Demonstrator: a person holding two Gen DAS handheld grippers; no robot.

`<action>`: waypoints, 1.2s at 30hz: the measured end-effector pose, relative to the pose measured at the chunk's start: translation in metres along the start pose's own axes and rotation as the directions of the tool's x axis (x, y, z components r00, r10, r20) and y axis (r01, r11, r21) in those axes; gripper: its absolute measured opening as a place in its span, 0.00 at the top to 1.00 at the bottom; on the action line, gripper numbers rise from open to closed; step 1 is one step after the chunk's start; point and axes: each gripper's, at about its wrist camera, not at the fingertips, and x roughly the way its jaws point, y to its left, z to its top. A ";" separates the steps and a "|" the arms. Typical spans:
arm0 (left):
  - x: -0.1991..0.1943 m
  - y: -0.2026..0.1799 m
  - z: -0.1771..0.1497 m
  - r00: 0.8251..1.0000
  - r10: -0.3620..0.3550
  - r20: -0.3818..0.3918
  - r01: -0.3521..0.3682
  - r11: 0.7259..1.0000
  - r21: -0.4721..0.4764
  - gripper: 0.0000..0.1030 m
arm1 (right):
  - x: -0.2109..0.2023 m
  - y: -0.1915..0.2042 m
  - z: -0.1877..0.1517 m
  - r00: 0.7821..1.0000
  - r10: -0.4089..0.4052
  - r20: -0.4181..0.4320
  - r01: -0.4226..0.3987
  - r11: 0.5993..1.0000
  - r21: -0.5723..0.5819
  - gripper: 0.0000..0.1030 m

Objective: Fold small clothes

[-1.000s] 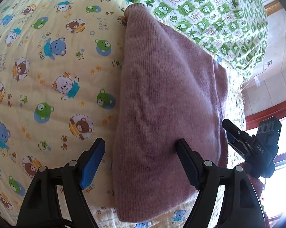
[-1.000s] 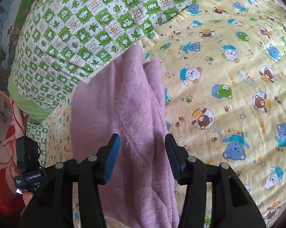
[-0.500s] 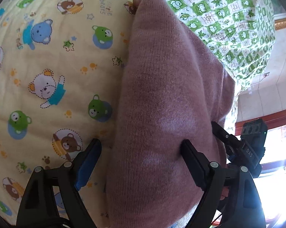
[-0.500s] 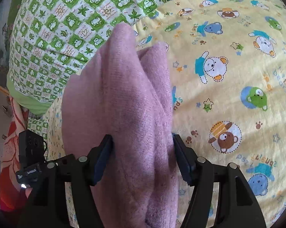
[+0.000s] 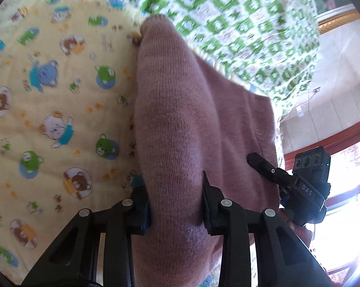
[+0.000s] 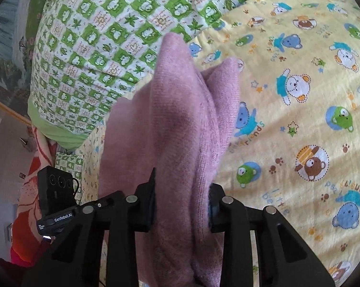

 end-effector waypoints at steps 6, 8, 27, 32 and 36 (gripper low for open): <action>-0.066 0.014 -0.008 0.996 -0.002 0.091 0.004 1.000 -0.023 0.68 | -0.003 0.053 -0.010 0.998 0.070 0.007 -0.069 0.996 -0.051 0.69; -0.091 0.025 -0.013 0.993 0.009 0.120 -0.004 0.999 -0.044 0.68 | 0.004 0.071 -0.017 0.995 0.096 -0.006 -0.096 0.993 -0.068 0.69; -0.170 0.151 -0.063 0.975 0.153 0.162 -0.118 0.972 -0.204 0.68 | 0.121 0.149 -0.078 0.967 0.146 -0.208 -0.172 0.979 -0.110 0.69; -0.162 0.162 -0.066 0.977 0.142 0.157 -0.105 0.969 -0.225 0.64 | 0.128 0.127 -0.080 0.969 0.122 -0.217 -0.140 0.988 -0.071 0.67; -0.155 0.170 -0.066 0.974 0.172 0.145 -0.134 0.962 -0.240 0.54 | 0.134 0.117 -0.080 0.968 0.109 -0.227 -0.126 0.990 -0.064 0.62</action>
